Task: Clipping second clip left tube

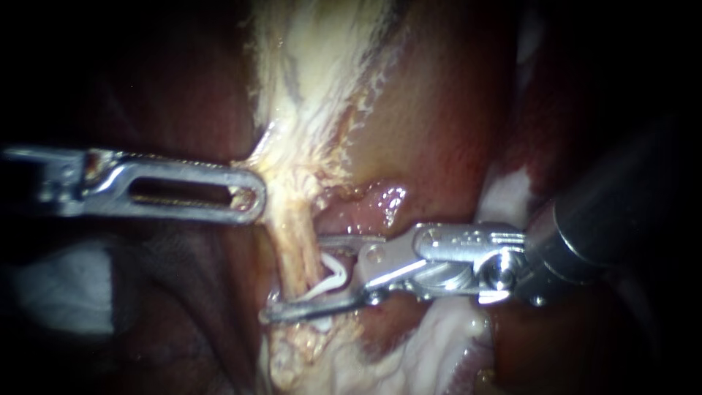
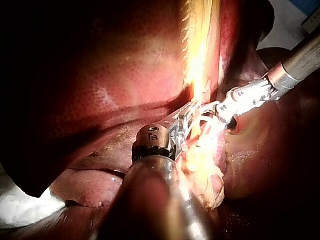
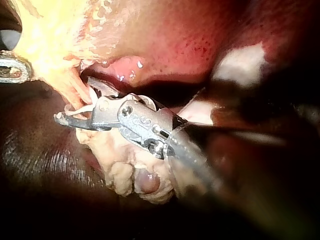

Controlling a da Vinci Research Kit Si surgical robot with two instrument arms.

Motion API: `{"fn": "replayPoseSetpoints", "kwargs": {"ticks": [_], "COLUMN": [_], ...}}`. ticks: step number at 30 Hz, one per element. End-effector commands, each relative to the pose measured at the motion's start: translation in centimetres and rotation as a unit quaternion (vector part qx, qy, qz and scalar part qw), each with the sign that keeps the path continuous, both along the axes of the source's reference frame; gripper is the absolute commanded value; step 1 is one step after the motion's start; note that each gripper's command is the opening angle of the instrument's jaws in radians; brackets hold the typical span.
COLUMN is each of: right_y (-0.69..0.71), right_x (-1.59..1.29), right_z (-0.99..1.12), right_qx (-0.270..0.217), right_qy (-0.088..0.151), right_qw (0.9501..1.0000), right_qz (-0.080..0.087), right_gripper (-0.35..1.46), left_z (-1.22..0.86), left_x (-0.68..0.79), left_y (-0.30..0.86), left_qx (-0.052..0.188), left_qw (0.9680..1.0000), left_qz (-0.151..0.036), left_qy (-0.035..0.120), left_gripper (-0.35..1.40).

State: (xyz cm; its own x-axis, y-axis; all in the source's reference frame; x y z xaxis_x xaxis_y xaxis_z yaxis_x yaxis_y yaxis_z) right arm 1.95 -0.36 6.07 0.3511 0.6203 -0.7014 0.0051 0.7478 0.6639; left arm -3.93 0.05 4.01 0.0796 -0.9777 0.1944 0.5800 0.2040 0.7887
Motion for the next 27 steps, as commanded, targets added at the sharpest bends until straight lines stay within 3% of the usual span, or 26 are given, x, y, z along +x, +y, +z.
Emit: {"fn": "replayPoseSetpoints", "kwargs": {"ticks": [1, 11, 19, 27], "right_y": [0.00, -0.01, 0.01, 0.15], "right_x": [0.00, -0.02, -0.23, -0.65], "right_z": [-0.01, -0.03, -0.08, -0.41], "right_qx": [0.000, 0.000, 0.005, 0.007], "right_qy": [0.000, 0.001, 0.003, -0.005], "right_qw": [1.0000, 1.0000, 1.0000, 1.0000], "right_qz": [0.000, -0.001, -0.004, 0.002], "right_gripper": [0.60, 0.60, 0.60, 0.60], "left_z": [0.00, -0.03, -0.07, -0.15], "left_x": [0.00, 0.02, 0.08, 0.18], "left_y": [0.00, 0.04, 0.08, 0.17], "left_qx": [0.000, -0.001, 0.001, -0.003], "left_qw": [1.0000, 1.0000, 1.0000, 1.0000], "left_qz": [0.000, 0.003, 0.005, 0.000], "left_qy": [0.000, -0.001, -0.002, 0.003], "left_gripper": [-0.35, -0.35, -0.35, -0.35]}}
